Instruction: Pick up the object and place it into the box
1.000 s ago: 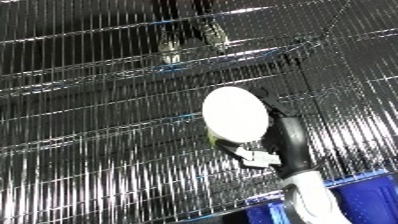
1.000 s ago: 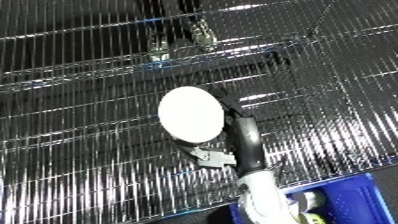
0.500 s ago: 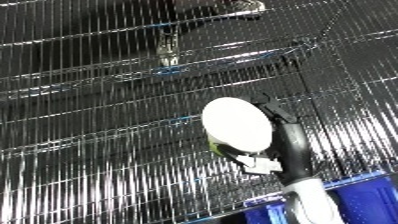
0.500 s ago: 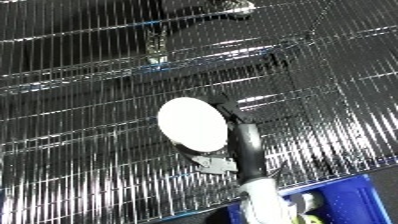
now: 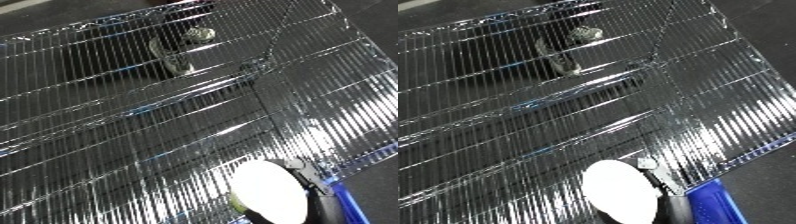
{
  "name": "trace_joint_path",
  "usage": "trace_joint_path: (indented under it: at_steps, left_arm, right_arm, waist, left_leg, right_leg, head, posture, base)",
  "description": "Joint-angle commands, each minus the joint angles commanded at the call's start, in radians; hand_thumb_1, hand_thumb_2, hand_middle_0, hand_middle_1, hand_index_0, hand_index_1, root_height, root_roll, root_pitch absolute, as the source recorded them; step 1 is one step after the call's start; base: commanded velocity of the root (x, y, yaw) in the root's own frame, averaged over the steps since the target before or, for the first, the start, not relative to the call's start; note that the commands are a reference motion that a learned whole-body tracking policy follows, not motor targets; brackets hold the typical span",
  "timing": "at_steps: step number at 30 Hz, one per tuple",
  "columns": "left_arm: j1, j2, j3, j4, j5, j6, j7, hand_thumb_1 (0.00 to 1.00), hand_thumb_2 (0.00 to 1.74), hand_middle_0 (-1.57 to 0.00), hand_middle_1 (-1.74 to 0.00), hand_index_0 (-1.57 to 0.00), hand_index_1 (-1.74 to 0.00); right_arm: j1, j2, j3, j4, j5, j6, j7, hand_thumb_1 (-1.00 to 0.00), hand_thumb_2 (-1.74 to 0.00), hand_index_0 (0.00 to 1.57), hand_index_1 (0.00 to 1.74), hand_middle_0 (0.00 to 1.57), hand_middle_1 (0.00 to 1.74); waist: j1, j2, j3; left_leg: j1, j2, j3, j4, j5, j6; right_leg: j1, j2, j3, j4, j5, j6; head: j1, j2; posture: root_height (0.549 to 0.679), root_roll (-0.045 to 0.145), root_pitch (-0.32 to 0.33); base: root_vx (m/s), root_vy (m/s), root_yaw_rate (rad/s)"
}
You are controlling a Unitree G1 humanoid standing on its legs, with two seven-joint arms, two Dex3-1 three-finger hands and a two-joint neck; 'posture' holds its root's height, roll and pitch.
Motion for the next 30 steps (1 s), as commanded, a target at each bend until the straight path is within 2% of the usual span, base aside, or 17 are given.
trace_joint_path:
  at_steps: [7, 13, 18, 22, 25, 30]
  left_arm:
    - [0.013, -0.001, 0.027, 0.013, -0.009, 0.019, 0.001, 1.00, 1.74, -1.57, -1.74, -1.57, -1.74]
    - [0.041, -0.007, 0.047, 0.022, -0.011, 0.021, -0.005, 1.00, 1.74, -1.57, -1.74, -1.57, -1.74]
    - [0.058, -0.025, 0.050, 0.032, -0.020, 0.002, -0.008, 1.00, 1.74, -1.57, -1.74, -1.57, -1.74]
    - [0.065, -0.041, 0.046, 0.045, -0.031, -0.016, -0.009, 1.00, 1.74, -1.57, -1.74, -1.57, -1.74]
    - [0.066, -0.049, 0.042, 0.050, -0.033, -0.023, -0.012, 1.00, 1.74, -1.57, -1.74, -1.57, -1.74]
    - [0.059, -0.050, 0.036, 0.052, -0.036, -0.023, -0.010, 1.00, 1.74, -1.57, -1.74, -1.57, -1.74]
  right_arm:
    - [0.123, 0.007, -0.071, -0.038, -0.008, -0.029, -0.026, -0.85, -1.48, 1.33, 1.48, 1.33, 1.48]
    - [0.240, -0.012, -0.149, -0.037, -0.012, -0.048, -0.077, -0.85, -1.48, 1.33, 1.48, 1.33, 1.48]
    - [0.340, -0.036, -0.215, -0.008, 0.008, -0.068, -0.100, -0.85, -1.48, 1.33, 1.48, 1.33, 1.48]
    - [0.401, -0.051, -0.262, 0.044, 0.068, -0.095, -0.071, -0.85, -1.48, 1.33, 1.48, 1.33, 1.48]
    - [0.425, -0.051, -0.282, 0.090, 0.121, -0.122, -0.039, -0.70, -1.22, 1.10, 1.22, 1.10, 1.22]
    - [0.435, -0.053, -0.289, 0.138, 0.170, -0.152, -0.018, -0.45, -0.78, 0.71, 0.78, 0.71, 0.78]
  waist:
    - [-0.060, -0.011, 0.000]
    - [-0.108, -0.010, 0.000]
    - [-0.157, 0.001, 0.000]
    - [-0.193, 0.019, 0.000]
    - [-0.210, 0.033, 0.000]
    - [-0.220, 0.050, 0.000]
  left_leg:
    - [0.102, 0.016, 0.021, -0.056, -0.007, -0.0016]
    - [0.171, 0.028, 0.055, -0.107, -0.008, -0.0044]
    - [0.223, 0.031, 0.086, -0.131, -0.018, -0.0044]
    - [0.261, 0.032, 0.107, -0.143, -0.026, -0.0051]
    - [0.281, 0.028, 0.119, -0.150, -0.032, -0.0042]
    - [0.296, 0.016, 0.128, -0.156, -0.038, -0.0007]
  right_leg:
    - [0.095, 0.0083, 0.031, -0.083, 0.022, 0.0063]
    - [0.152, 0.0189, 0.057, -0.147, 0.037, 0.0142]
    - [0.186, 0.0204, 0.082, -0.182, 0.042, 0.0149]
    - [0.207, 0.0181, 0.104, -0.196, 0.042, 0.0151]
    - [0.218, 0.0157, 0.118, -0.206, 0.041, 0.0154]
    - [0.223, 0.0163, 0.131, -0.215, 0.041, 0.0141]
  head:
    - [0.088, -0.102]
    - [0.214, -0.162]
    - [0.311, -0.263]
    - [0.345, -0.304]
    - [0.361, -0.313]
    - [0.385, -0.315]
  posture:
    - [0.629, 0.045, 0.141]
    - [0.638, 0.051, 0.124]
    - [0.643, 0.063, 0.110]
    - [0.645, 0.072, 0.098]
    - [0.646, 0.077, 0.093]
    - [0.647, 0.083, 0.091]
  base:
    - [-0.019, 0.037, -0.238]
    - [-0.001, 0.061, -0.224]
    - [0.025, 0.124, -0.213]
    - [0.053, 0.141, -0.203]
    - [0.034, 0.087, -0.114]
    - [0.004, 0.035, -0.040]
